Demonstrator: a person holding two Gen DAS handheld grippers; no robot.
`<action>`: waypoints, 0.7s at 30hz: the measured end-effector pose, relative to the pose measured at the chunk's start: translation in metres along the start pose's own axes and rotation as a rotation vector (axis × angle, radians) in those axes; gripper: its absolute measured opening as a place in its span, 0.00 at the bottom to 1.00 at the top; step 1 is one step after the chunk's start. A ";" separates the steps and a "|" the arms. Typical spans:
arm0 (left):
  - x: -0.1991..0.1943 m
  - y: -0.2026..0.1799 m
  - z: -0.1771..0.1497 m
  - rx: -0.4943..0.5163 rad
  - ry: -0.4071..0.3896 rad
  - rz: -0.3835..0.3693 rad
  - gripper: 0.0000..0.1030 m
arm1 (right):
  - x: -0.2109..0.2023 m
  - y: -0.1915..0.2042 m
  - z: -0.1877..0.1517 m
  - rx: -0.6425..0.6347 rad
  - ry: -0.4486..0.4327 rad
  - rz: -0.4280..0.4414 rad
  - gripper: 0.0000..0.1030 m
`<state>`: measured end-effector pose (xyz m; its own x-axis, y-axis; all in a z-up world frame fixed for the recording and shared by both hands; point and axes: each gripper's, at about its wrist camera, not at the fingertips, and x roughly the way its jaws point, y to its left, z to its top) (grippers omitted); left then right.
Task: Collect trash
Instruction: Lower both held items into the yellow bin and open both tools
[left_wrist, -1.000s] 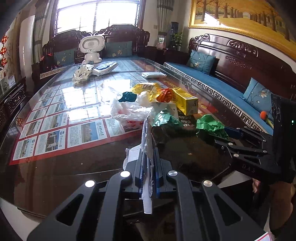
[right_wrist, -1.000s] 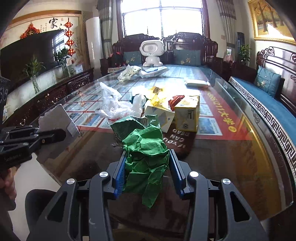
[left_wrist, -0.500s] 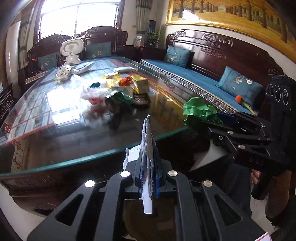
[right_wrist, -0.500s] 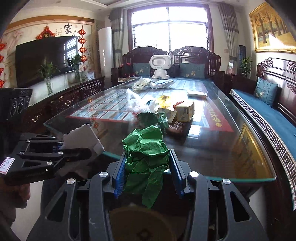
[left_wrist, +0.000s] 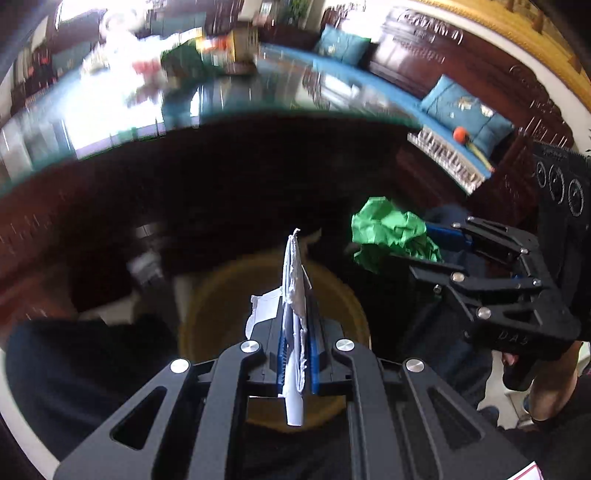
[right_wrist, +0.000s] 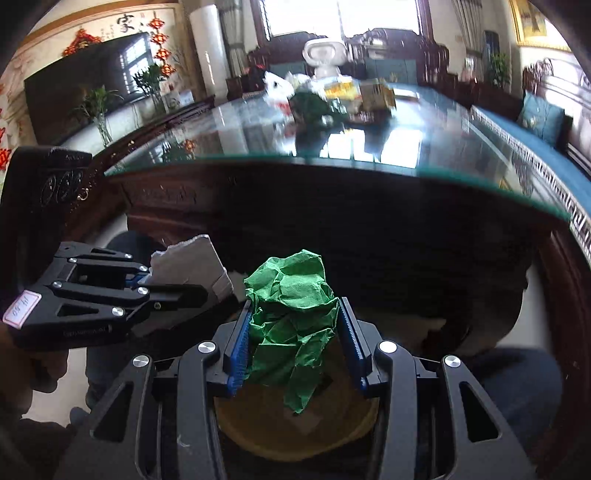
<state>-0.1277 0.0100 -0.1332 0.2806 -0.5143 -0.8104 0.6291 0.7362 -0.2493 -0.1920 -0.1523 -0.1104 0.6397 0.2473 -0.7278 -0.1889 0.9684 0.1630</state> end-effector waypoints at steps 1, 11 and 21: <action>0.008 -0.001 -0.005 -0.005 0.026 -0.007 0.10 | 0.002 -0.001 -0.005 0.006 0.013 -0.001 0.42; 0.037 -0.007 -0.024 -0.013 0.108 -0.020 0.52 | 0.021 -0.008 -0.022 0.042 0.083 -0.020 0.42; 0.032 0.010 -0.017 -0.033 0.098 0.018 0.53 | 0.025 -0.010 -0.030 0.033 0.099 -0.011 0.42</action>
<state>-0.1247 0.0083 -0.1708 0.2182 -0.4569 -0.8623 0.5997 0.7599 -0.2509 -0.1962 -0.1565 -0.1504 0.5649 0.2340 -0.7913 -0.1572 0.9719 0.1752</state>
